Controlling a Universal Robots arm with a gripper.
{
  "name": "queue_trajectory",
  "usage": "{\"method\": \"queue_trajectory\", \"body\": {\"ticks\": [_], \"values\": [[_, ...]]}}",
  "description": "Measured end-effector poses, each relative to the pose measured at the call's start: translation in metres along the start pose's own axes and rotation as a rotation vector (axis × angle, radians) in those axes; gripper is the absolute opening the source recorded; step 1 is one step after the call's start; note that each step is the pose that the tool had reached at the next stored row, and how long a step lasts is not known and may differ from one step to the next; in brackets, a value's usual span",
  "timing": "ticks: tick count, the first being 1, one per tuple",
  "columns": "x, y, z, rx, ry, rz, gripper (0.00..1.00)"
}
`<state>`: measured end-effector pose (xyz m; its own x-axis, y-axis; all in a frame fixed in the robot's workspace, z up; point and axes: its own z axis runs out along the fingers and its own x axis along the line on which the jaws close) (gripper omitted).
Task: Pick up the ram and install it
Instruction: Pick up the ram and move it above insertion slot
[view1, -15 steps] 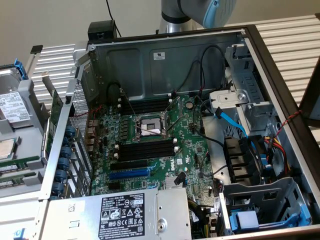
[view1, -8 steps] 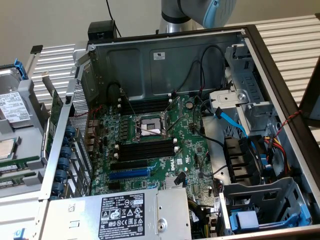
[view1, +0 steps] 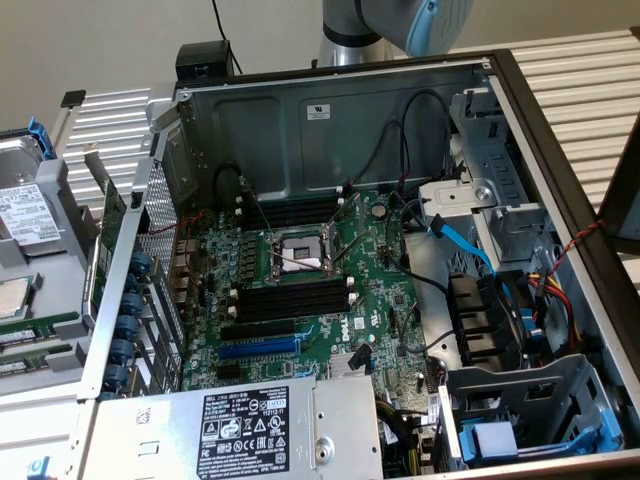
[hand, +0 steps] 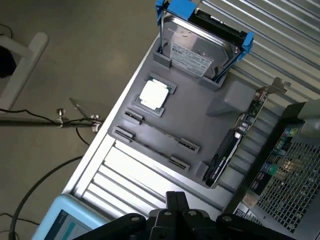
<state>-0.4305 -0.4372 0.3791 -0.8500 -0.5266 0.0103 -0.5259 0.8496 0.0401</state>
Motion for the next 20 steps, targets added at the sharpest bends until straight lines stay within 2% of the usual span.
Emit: {"method": "queue_trajectory", "body": {"ticks": [20], "values": [[0.0000,-0.0001,0.0028,0.0038,0.0146,-0.364,0.10]]}}
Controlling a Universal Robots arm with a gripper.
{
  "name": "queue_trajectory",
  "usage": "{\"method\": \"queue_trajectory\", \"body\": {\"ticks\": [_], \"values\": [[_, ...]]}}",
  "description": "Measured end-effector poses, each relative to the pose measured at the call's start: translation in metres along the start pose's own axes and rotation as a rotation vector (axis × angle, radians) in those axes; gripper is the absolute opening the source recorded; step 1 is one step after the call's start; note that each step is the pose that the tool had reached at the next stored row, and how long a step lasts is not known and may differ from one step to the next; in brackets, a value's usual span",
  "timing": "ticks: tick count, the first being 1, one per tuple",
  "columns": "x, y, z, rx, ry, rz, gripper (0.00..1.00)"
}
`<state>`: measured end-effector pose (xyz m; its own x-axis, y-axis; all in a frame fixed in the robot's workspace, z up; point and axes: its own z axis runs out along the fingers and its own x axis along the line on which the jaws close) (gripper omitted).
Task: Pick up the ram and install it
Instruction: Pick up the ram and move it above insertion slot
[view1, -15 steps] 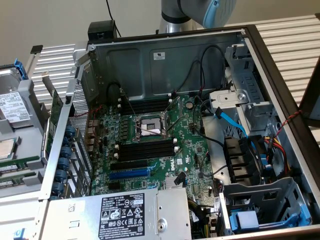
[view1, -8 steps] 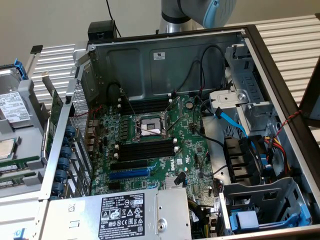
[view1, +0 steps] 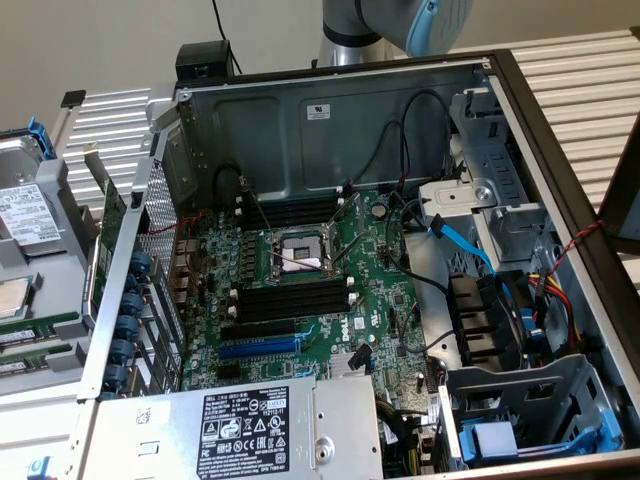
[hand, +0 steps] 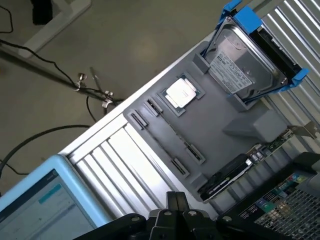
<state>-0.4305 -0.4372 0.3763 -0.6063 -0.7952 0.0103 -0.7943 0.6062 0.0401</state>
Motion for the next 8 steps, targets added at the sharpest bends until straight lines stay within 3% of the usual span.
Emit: {"method": "queue_trajectory", "body": {"ticks": [8], "values": [[0.0000,0.0000,0.0010,0.0015,0.0058,-0.144,0.10]]}}
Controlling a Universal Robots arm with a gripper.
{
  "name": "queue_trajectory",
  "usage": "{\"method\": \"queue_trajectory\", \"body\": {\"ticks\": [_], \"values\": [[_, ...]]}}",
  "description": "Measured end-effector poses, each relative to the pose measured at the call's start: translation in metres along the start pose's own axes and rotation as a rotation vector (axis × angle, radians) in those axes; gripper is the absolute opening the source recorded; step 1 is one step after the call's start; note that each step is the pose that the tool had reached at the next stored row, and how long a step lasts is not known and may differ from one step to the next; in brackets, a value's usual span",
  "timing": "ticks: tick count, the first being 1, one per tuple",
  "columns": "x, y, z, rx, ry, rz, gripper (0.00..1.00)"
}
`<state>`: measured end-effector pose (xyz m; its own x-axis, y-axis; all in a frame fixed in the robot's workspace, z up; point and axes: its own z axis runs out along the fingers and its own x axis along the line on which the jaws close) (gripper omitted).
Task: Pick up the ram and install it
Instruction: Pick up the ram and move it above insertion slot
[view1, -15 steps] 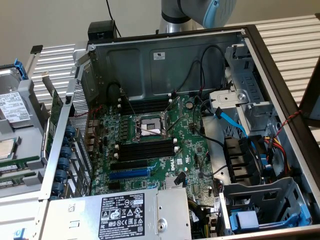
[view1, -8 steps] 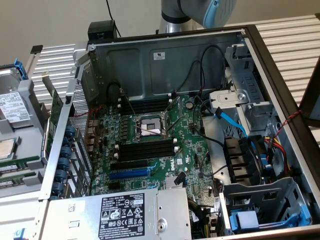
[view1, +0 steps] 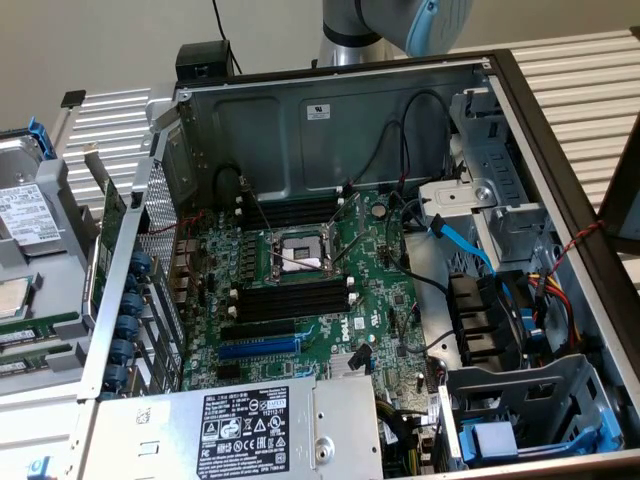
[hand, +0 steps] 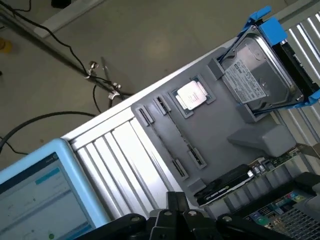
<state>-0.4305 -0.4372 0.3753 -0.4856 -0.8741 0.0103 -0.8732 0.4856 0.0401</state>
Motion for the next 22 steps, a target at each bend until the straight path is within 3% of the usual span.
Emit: {"method": "queue_trajectory", "body": {"ticks": [14,22], "values": [[0.000,-0.0001,0.0026,0.0031,0.0102,-0.255,0.10],[-0.001,0.0001,0.0136,0.0094,0.0137,-0.393,0.10]]}}
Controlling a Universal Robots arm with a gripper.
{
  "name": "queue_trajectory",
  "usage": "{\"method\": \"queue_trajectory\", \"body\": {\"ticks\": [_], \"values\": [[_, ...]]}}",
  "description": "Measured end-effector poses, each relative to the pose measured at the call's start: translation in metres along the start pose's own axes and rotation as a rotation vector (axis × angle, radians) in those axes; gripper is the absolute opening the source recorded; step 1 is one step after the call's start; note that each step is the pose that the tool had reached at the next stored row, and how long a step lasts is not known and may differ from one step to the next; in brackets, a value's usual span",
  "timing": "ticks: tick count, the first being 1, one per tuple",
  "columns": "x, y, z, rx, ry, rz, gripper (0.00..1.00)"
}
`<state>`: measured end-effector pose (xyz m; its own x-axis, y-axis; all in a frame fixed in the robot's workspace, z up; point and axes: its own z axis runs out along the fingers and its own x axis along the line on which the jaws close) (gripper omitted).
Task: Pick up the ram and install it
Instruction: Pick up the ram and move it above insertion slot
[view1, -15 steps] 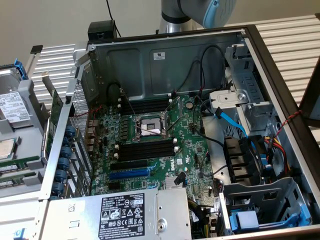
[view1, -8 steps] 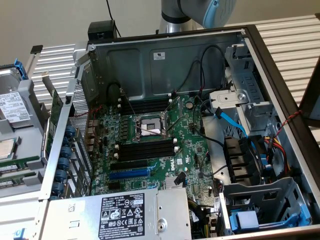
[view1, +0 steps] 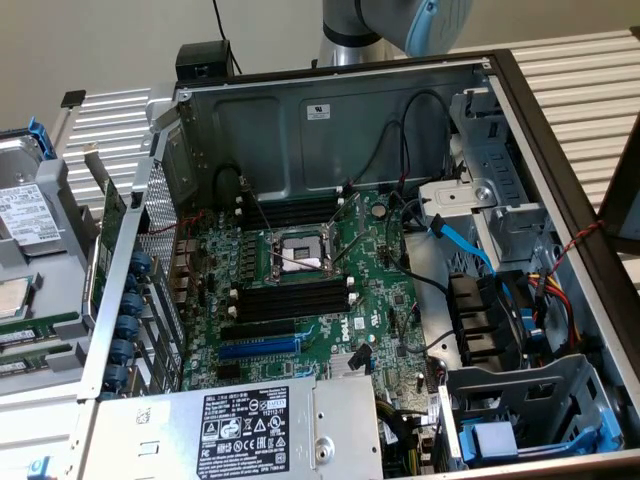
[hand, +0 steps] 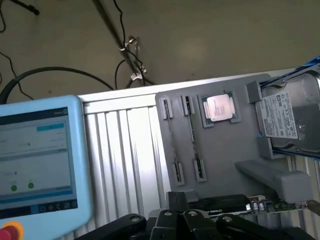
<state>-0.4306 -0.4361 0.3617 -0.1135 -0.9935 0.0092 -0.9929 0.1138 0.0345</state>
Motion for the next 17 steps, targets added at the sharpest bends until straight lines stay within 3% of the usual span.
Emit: {"method": "queue_trajectory", "body": {"ticks": [7,16,17], "values": [[-0.011,0.0065,0.0108,0.0127,-0.0005,-0.024,0.10],[-0.010,0.0167,0.0211,0.0137,-0.0018,-0.087,0.11],[-0.009,0.0182,0.0216,0.0138,-0.0019,-0.091,0.17]]}}
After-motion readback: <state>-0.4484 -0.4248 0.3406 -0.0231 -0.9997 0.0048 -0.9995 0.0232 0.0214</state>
